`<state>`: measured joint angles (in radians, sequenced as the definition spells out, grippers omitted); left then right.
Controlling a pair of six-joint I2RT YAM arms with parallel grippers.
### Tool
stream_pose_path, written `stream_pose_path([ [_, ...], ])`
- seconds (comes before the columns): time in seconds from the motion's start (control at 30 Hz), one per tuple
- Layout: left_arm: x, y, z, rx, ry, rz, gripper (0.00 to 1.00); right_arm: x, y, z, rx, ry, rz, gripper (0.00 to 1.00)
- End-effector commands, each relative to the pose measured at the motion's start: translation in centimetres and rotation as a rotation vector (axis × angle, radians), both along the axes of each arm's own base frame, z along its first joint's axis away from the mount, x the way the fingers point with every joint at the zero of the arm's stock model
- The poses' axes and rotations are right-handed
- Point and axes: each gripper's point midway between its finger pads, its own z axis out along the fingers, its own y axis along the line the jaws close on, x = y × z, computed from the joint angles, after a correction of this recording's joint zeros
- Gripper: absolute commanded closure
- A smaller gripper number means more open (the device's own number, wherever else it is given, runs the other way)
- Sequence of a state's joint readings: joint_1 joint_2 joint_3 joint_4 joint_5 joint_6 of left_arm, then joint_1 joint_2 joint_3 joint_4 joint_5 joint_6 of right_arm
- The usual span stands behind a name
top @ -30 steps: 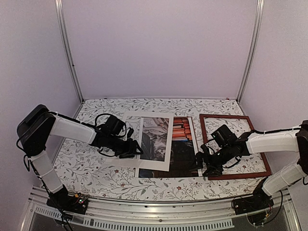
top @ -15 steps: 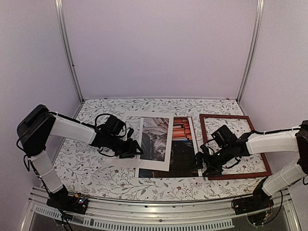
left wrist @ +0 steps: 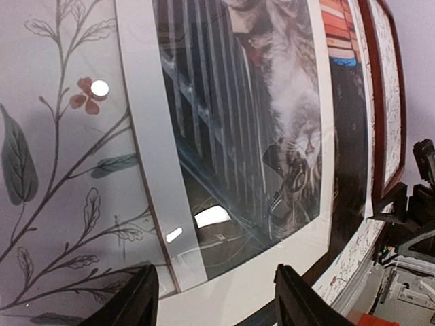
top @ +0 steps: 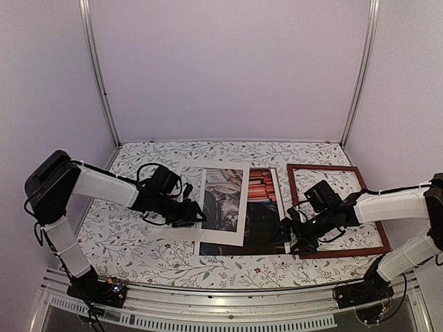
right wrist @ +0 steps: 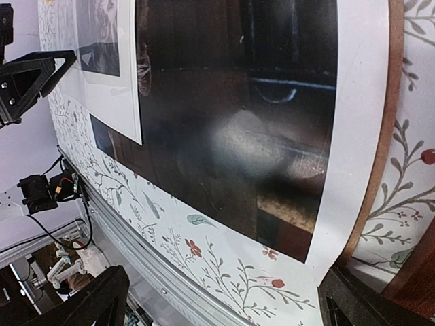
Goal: Take the photo out of the frame
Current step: Pick up the photo from the backboard.
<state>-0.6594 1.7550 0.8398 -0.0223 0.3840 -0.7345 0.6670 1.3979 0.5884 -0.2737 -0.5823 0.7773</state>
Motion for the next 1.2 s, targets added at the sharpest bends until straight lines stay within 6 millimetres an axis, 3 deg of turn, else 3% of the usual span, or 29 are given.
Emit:
stream_pose_path([
  [0.0,-1.7,1.0,-2.8,0.067,0.076,-0.003,0.39,-0.3,0.9,0.4,0.069,0.014,-0.001,0.01],
  [0.43,-1.9,1.2,-3.0,0.07,0.082,-0.001,0.39,0.5,-0.1,-0.4,0.096,0.006,-0.12,0.01],
  [0.57,-2.0,1.2,-2.9,0.069,0.08,-0.001,0.39,1.4,0.0,-0.1,0.129,-0.033,-0.163,0.06],
  [0.97,-2.0,1.3,-2.8,0.074,0.084,0.0,0.39,3.2,-0.4,-1.1,0.121,-0.111,-0.229,0.31],
  [1.17,-2.0,1.5,-3.0,0.084,0.091,0.008,0.39,4.5,-0.2,-0.9,0.119,-0.157,-0.256,0.54],
])
